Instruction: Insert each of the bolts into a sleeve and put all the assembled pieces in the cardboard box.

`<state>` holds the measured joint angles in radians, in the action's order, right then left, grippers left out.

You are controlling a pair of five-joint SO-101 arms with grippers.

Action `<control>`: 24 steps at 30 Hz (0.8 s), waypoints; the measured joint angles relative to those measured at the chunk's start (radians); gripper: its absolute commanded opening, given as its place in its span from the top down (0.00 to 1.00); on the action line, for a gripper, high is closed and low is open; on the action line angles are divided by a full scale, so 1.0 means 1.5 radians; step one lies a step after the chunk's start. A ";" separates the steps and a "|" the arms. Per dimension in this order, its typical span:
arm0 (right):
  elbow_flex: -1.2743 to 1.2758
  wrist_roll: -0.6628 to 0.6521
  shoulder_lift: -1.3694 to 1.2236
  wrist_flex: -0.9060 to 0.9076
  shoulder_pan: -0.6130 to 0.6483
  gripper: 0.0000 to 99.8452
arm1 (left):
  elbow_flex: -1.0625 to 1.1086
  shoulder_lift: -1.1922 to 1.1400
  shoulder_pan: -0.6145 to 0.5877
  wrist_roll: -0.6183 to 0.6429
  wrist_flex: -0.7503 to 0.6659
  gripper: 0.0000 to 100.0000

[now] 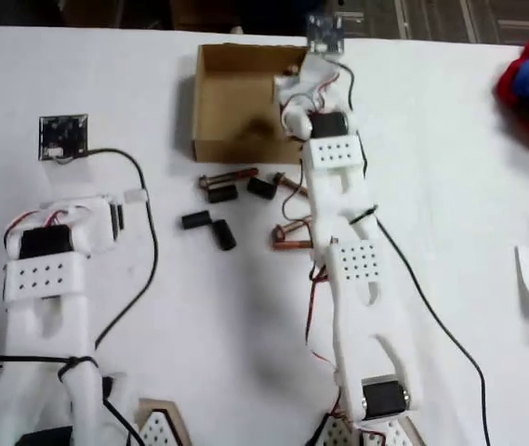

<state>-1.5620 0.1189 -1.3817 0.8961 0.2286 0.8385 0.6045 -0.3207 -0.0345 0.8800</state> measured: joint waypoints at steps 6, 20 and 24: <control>0.004 0.001 -0.005 -0.001 -0.001 0.98 | 0.056 -0.001 0.000 0.000 -0.076 0.86; 0.053 0.001 -0.004 -0.003 0.002 0.98 | 0.080 -0.001 0.000 0.000 -0.118 0.86; 0.053 0.001 -0.004 -0.003 0.002 0.98 | 0.080 -0.001 0.000 0.000 -0.118 0.86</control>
<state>-1.4822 0.1204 -1.3878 0.8915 0.2317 0.9582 0.6030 -0.3207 -0.0345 0.7035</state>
